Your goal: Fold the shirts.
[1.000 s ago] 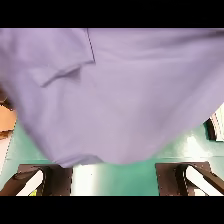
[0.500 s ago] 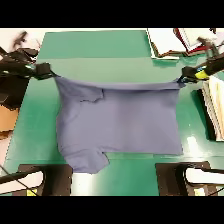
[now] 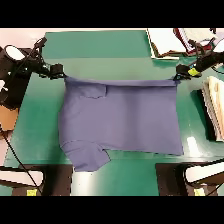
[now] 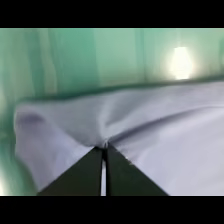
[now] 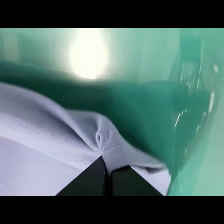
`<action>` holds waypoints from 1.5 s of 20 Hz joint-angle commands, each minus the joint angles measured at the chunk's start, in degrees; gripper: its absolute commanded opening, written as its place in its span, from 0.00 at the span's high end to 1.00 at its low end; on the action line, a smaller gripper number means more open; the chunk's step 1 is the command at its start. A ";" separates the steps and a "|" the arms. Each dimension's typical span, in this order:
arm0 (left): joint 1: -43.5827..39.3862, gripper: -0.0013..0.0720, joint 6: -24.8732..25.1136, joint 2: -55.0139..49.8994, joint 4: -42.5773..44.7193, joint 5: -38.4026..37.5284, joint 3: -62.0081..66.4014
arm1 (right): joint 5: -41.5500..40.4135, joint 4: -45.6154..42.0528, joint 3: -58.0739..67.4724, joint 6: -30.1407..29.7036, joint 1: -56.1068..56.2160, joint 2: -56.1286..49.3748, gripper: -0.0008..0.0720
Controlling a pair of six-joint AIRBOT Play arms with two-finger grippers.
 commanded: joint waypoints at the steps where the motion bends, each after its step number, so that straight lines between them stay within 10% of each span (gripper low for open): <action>1: 1.07 0.96 -0.09 -0.59 3.06 -11.93 -1.07 | 2.56 -0.28 -4.90 -1.95 -1.99 2.56 0.96; 11: -1.60 0.95 -2.93 -0.48 4.63 -9.03 -14.40 | -7.82 0.02 -26.86 -2.05 -1.49 11.61 0.91; 12: -1.60 0.89 -3.10 -0.48 4.63 -9.25 -14.40 | -7.96 -0.09 -27.36 -2.05 -1.66 12.00 0.59; 13: -1.57 0.54 -3.15 -0.46 4.63 -9.90 -14.40 | -7.65 0.13 -27.32 -2.03 -2.27 12.26 0.35; 14: -1.60 0.38 -3.67 -0.24 4.68 -11.06 -14.43 | -7.17 0.33 -27.32 -1.86 -2.69 12.83 0.35; 30: -1.64 0.38 -15.21 47.84 10.64 -14.10 -63.76 | -5.46 0.35 -27.34 -1.66 -3.67 31.65 0.37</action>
